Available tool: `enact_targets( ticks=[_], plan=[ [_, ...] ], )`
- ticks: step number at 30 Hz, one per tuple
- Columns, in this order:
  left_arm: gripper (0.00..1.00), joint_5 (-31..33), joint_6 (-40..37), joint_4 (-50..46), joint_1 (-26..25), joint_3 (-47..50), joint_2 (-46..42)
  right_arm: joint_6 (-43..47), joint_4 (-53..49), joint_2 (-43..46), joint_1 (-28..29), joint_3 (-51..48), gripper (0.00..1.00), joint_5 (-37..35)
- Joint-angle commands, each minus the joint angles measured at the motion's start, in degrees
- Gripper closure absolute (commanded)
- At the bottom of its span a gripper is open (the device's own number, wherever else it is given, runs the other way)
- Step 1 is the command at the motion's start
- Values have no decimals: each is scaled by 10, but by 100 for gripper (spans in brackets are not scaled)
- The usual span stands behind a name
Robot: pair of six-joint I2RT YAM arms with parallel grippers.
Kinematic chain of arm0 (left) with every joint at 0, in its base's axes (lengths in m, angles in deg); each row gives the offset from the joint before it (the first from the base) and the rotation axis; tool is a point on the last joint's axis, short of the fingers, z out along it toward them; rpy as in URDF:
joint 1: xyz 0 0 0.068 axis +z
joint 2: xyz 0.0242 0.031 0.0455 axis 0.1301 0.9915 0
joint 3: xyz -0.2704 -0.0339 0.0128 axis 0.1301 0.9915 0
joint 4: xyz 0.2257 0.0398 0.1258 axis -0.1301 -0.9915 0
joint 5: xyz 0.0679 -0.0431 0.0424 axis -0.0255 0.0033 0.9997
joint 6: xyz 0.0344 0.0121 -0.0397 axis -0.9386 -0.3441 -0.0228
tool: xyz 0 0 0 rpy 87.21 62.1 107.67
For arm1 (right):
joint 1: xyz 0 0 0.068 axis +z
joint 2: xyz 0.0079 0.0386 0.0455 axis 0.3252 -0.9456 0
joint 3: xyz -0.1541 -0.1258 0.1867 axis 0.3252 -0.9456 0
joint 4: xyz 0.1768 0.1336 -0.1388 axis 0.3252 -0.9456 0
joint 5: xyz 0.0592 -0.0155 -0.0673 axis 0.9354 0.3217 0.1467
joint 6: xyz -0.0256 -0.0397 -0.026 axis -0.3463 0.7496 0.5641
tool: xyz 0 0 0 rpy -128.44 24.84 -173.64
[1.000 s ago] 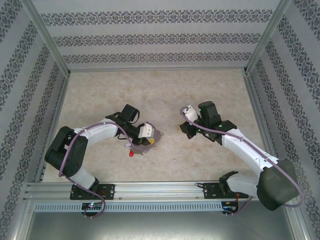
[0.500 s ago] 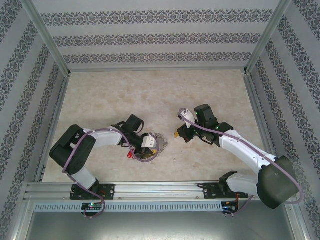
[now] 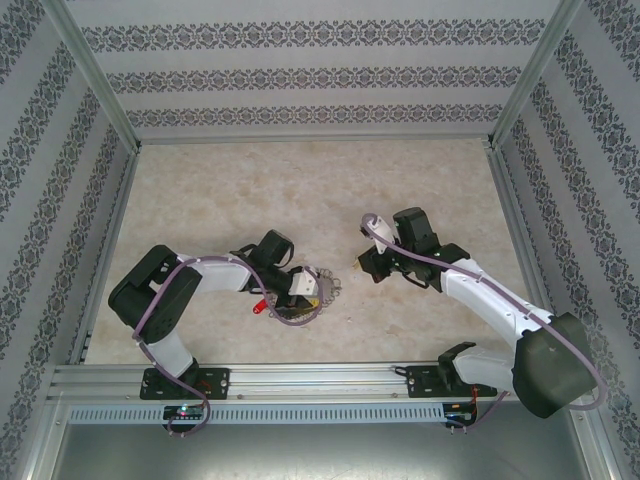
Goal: Put the keys on the keyring
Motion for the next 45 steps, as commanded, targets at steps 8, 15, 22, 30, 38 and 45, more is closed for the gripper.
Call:
enact_targets(
  ticks=[8,15,22,30,38,45],
  plan=[
    [100,-59,70,65,8,-20,-47,38,29,23,17,-22,100,130],
    [100,-64,88,71,16,-17,-105,134,31,53,52,-41,100,125],
    [100,-62,115,82,29,-16,-149,180,36,98,57,-57,100,134],
    [100,-71,155,111,37,-22,-155,212,68,95,102,-61,100,133],
    [100,-88,184,137,41,-21,-160,209,110,73,117,-75,100,125],
    [100,-97,185,135,40,-22,-165,213,144,51,119,-74,100,99]
  ],
)
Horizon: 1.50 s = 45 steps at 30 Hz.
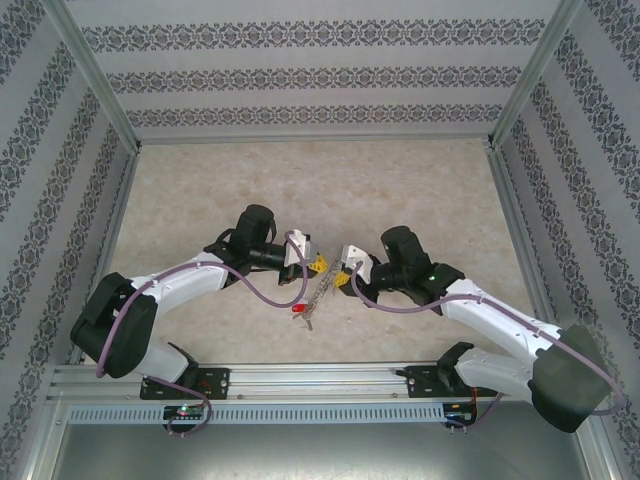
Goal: Put the keys on the keyring
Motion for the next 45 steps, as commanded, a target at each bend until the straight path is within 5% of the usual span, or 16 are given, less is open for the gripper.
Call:
enact_targets(
  ticks=[1,17,21,25,31,39,45],
  plan=[
    [100,-32,7,32,6,-10,-19,16,40,-9,9,-7,100,-6],
    [100,3,4,-3,6,-16,-2,33,19,-27,-10,2,100,-105],
    [89,37,53,-15,5,-30,23,-18,24,10,-62,1,100,-102],
    [71,140,155,32,-9,-27,42,-93,11,59,-139,12,100,-130],
    [58,260,219,-41,-73,-103,107,-148,-9,100,-248,24,100,-186],
    [51,301,230,-114,-120,-192,202,-226,16,108,-299,19,100,-277],
    [52,318,334,-261,-124,-295,270,-263,-16,87,-308,33,100,-280]
  ],
)
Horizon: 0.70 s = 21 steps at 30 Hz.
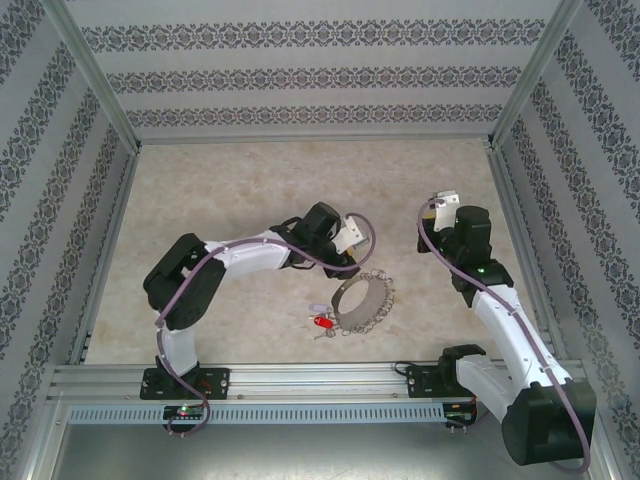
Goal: Put the keys on the keyring
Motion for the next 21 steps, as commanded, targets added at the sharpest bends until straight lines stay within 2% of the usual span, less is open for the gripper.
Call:
enact_targets(
  ticks=[1,6,10,13,21],
  plan=[
    [52,20,75,-118,-9,-40,12,-44,-19,-6,-2,19,100,-12],
    [50,75,114,-234,-46,-85,35,-57,-15,-1,-2,6,100,0],
    [49,159,129,-311,-91,-142,84,-55,-13,-4,-1,-2,100,6],
    [49,222,142,-361,-106,-190,129,-55,-11,-5,-1,-4,100,11],
    [47,359,143,-391,-118,-204,157,-47,-10,-2,0,-2,100,11]
  ],
)
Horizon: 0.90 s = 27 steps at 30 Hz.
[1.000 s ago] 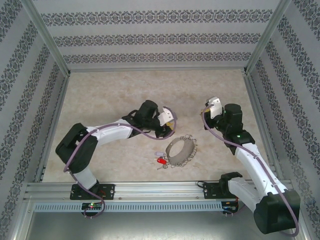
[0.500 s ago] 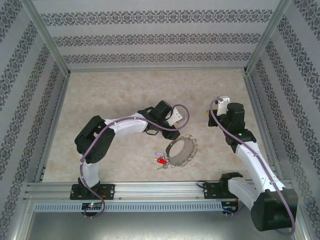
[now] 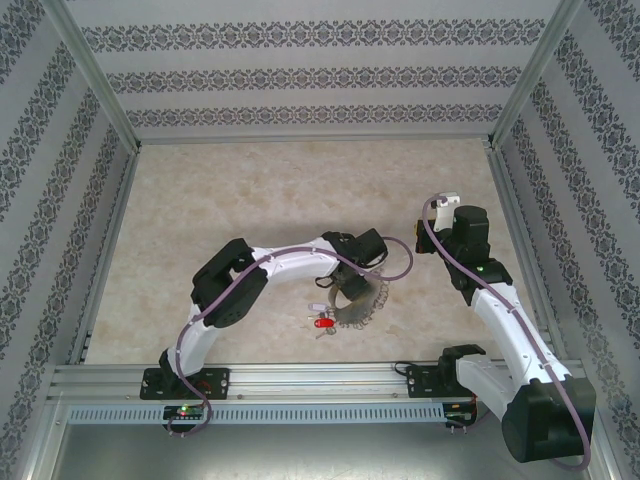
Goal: Put the keys on the keyring
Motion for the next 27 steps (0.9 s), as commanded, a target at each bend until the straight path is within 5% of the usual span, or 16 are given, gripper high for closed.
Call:
enact_targets(
  ticks=[1,13,27],
  plan=[
    [47,120,19,-74,0,2,18,-1,5,4,0,-4,100,9],
    [47,205,7,-52,21,108,-46,-6,16,-1,2,-1,100,30],
    [49,224,-15,-41,83,195,-119,20,-2,-16,26,0,100,50]
  ],
)
